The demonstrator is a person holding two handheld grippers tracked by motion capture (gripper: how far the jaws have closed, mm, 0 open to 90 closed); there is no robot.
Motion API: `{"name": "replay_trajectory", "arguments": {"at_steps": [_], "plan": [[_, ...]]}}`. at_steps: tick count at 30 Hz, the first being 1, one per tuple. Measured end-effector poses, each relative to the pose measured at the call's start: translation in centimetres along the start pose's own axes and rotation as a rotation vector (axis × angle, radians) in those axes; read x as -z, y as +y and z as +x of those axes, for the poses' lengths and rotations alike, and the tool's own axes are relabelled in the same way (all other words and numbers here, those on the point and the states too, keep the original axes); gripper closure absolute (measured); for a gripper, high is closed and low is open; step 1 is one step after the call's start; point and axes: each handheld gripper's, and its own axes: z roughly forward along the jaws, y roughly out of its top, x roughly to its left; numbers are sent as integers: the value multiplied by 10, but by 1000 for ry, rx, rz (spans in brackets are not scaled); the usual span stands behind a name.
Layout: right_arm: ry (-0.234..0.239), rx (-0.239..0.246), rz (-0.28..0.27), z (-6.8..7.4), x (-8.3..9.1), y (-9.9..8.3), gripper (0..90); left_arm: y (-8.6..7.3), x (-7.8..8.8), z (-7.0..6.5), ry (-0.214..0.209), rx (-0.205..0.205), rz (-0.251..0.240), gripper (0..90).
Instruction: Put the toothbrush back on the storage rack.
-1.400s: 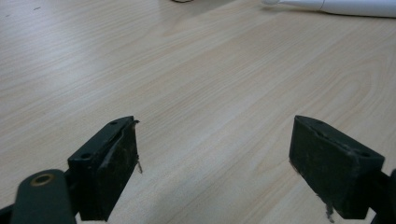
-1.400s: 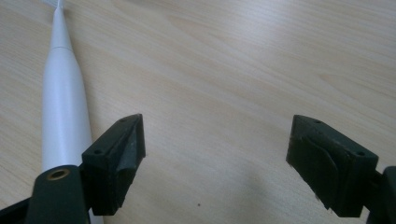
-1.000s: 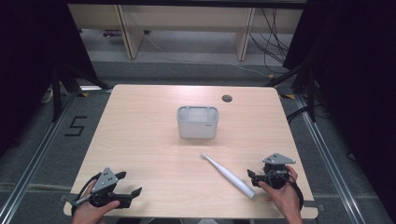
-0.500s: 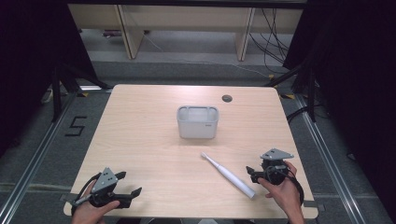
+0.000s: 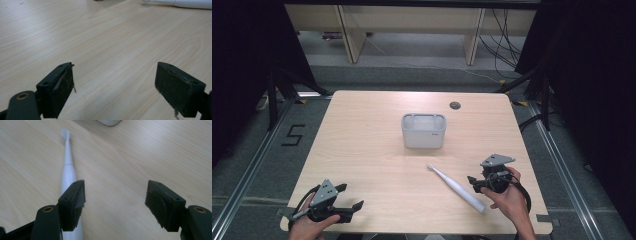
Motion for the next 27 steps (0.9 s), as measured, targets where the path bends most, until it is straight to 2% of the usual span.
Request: {"name": "replay_trajectory", "arguments": {"at_steps": [6,8,9,10,12,13,14,15,16,18,19,20,22,26,27], "plan": [[42,19,40,9,-5,12,361,0,0,0,-1,1,0,148],[58,47,53,11,-7,15,365,0,0,0,-1,2,-1,149],[66,39,71,13,-8,16,371,0,0,0,-4,0,4,148],[81,62,69,15,-12,16,395,0,0,0,-3,1,2,148],[105,58,114,20,-15,19,410,0,0,0,-1,4,-1,148],[100,112,98,19,-18,20,417,0,-1,0,-1,5,-1,149],[100,112,98,19,-18,20,417,0,-1,0,-1,5,-1,148],[107,90,120,21,-18,21,429,0,-1,0,-1,5,2,148],[115,99,146,23,-22,23,440,0,0,0,3,5,4,149],[113,111,155,23,-23,24,445,0,-1,0,-3,5,2,149],[120,121,183,26,-26,25,465,0,-1,0,-2,6,0,149],[120,121,183,26,-26,25,465,0,-1,0,0,6,-1,149],[130,134,221,29,-30,28,478,0,-1,0,-1,7,-2,149],[143,151,251,33,-34,30,500,0,-1,0,-4,5,-1,149],[141,157,272,35,-36,31,518,0,-1,0,3,6,-1,148]]}}
